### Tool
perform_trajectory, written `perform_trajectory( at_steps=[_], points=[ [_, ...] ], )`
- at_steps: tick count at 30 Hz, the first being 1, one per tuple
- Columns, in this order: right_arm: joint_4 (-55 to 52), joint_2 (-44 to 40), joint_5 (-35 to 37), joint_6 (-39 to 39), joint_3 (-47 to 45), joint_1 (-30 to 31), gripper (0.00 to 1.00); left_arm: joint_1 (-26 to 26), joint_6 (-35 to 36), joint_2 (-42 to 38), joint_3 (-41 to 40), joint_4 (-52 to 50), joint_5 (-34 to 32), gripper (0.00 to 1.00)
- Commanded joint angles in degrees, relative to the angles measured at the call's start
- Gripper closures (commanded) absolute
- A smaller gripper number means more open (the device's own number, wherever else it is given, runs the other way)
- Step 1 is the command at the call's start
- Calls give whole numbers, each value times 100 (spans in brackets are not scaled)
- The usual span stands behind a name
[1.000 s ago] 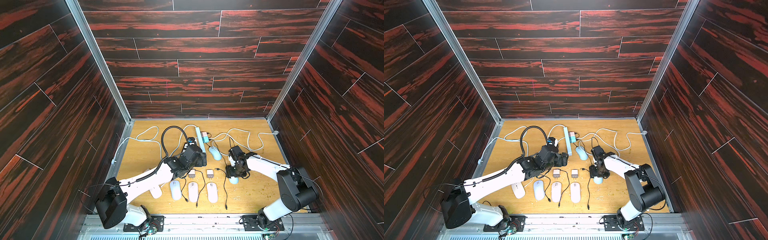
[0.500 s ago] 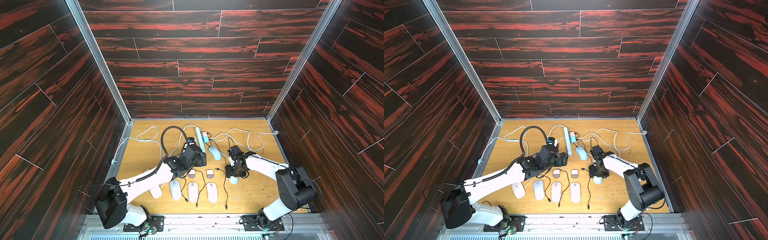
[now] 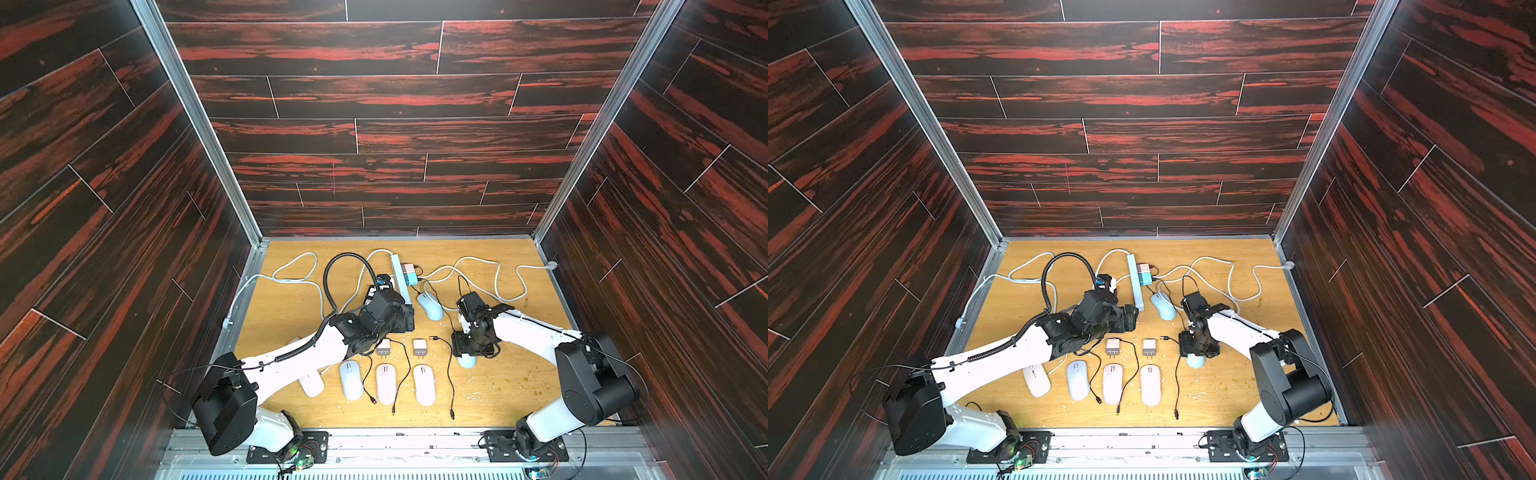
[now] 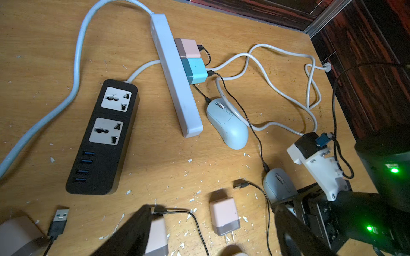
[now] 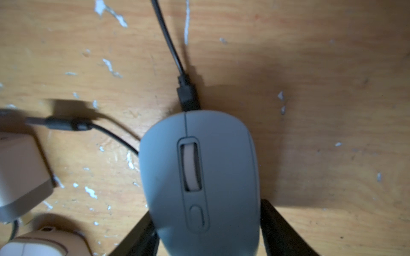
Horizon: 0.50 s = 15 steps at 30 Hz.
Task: Unplug the wireless mouse
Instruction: Pick up the mouse from the center of the board.
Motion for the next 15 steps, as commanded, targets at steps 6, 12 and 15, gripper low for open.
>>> perform_trajectory(
  at_steps=[6, 12, 15],
  points=[
    [-146, 352, 152, 97, 23, 37, 30, 29, -38, 5, -69, -4, -15, 12],
    [-23, 154, 121, 56, -35, 48, 38, 32, -43, 18, -65, -7, -33, 13],
    [69, -232, -16, -23, -72, 48, 44, 44, -113, 32, -78, 27, -65, 14]
  ],
)
